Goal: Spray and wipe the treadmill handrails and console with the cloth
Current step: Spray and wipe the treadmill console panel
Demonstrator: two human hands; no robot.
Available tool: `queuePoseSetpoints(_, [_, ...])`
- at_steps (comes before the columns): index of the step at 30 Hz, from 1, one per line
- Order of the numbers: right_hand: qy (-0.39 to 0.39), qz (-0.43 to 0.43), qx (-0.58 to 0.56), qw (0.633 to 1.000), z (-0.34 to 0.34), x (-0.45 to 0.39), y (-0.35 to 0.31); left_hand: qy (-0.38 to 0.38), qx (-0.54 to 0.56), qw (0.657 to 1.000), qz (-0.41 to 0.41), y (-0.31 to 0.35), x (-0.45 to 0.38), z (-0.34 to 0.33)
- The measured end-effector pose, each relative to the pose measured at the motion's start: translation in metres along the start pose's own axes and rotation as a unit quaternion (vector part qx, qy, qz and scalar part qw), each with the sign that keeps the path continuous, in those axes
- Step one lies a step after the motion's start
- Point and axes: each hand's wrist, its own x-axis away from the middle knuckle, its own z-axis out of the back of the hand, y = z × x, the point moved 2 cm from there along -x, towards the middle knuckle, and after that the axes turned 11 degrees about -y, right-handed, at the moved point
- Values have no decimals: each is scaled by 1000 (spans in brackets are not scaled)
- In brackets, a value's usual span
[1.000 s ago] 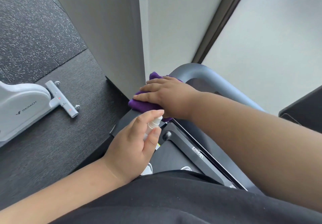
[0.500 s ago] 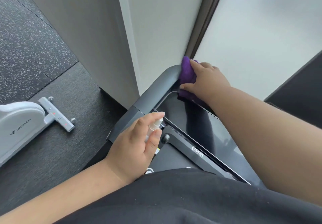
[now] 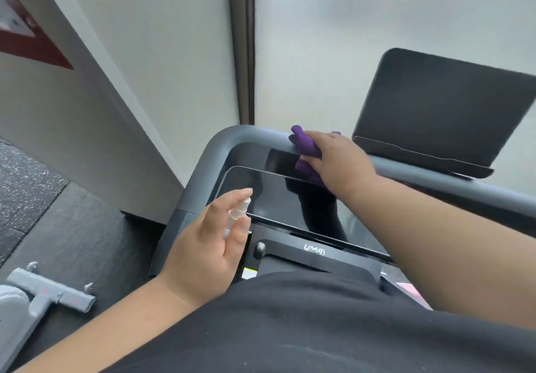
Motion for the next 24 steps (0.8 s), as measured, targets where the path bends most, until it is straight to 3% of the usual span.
queuePoseSetpoints(4, [24, 53, -17, 998, -6, 56, -20, -37, 13, 998, -43, 1, -12, -11])
queuePoseSetpoints(7, [21, 45, -14, 999, -12, 77, -12, -71, 27, 995, -67, 8, -26, -27])
queuePoseSetpoints(12, [55, 11, 9, 998, 3, 79, 18, -128, 13, 988, -80, 30, -48, -46])
queuePoseSetpoints(17, [94, 7, 24, 995, 11, 62, 53, -136, -7, 987, -81, 55, -77, -66])
queuePoseSetpoints(22, [1, 3, 138, 990, -11, 33, 74, -144, 30, 987, -60, 71, -86, -101])
queuePoseSetpoints(24, [1, 25, 148, 989, -15, 34, 88, -151, 27, 987, -48, 78, -90, -115])
